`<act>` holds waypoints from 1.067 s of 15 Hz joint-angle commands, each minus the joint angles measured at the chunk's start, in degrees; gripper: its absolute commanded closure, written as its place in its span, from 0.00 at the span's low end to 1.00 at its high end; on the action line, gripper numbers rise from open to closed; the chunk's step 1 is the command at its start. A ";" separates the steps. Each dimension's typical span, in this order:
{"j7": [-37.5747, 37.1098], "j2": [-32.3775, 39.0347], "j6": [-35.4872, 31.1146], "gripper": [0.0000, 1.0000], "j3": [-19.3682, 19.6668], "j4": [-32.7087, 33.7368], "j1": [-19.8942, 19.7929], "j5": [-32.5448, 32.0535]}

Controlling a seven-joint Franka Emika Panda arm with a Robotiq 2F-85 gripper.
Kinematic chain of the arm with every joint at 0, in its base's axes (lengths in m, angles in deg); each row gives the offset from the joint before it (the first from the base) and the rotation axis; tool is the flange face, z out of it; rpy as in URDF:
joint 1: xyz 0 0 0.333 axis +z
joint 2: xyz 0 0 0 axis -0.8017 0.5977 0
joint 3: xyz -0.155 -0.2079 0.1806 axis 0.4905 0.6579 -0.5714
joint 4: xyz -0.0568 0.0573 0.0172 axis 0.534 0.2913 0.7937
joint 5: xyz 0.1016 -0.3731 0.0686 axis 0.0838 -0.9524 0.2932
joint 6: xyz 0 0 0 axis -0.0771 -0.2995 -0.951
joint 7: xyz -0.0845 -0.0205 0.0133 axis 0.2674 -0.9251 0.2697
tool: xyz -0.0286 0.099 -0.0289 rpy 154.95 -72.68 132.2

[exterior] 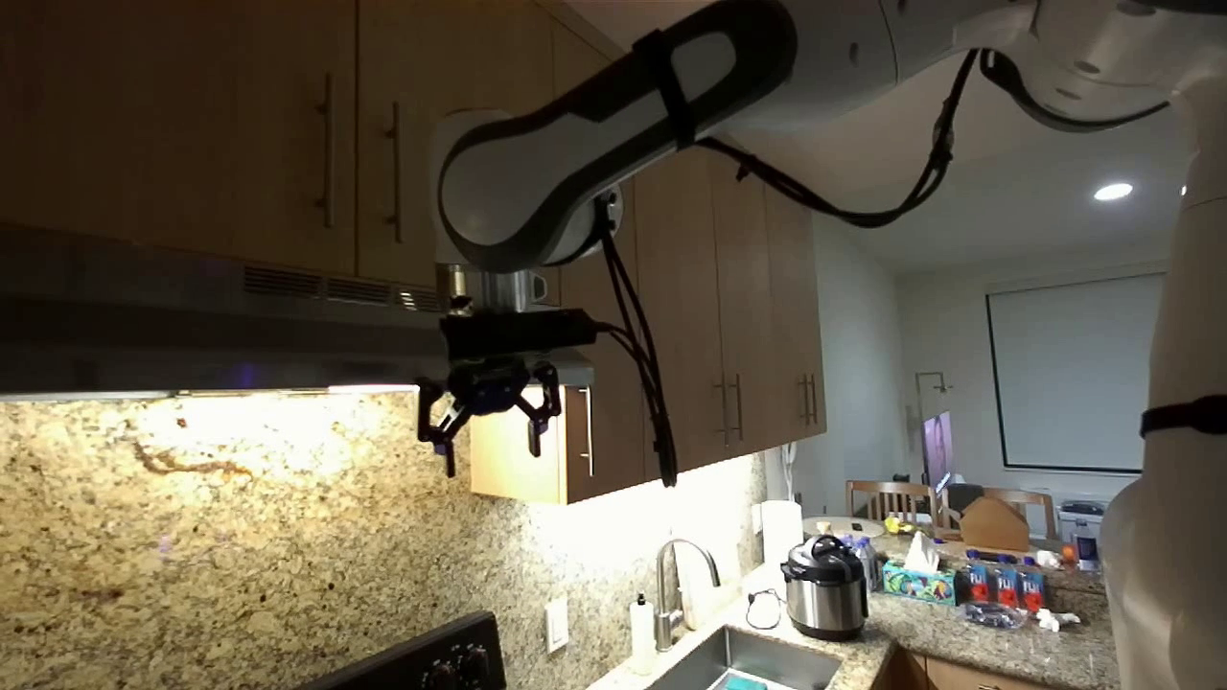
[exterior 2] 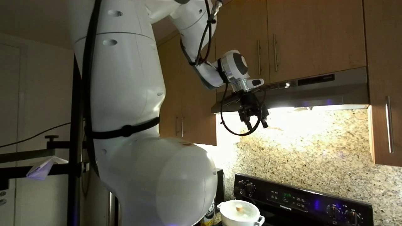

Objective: Turn on the light of the oven filter

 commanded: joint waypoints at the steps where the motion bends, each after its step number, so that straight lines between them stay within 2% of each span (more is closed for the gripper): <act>1: 15.27 -8.86 -1.13 0.00 12.86 -8.22 8.24 6.44; 2: 19.38 -10.14 -0.33 0.00 14.76 -8.93 8.18 7.38; 3: 22.87 -11.30 1.66 0.00 15.16 -9.35 5.65 7.44; 4: 27.25 -12.29 2.45 0.00 13.55 -9.95 1.50 9.11; 9: 42.36 -14.77 8.31 0.00 15.75 -10.79 -2.49 10.68; 10: 37.81 -12.81 6.77 0.00 13.72 -9.44 -3.80 9.62; 16: 38.28 -12.76 6.93 0.00 12.90 -9.42 -4.50 9.51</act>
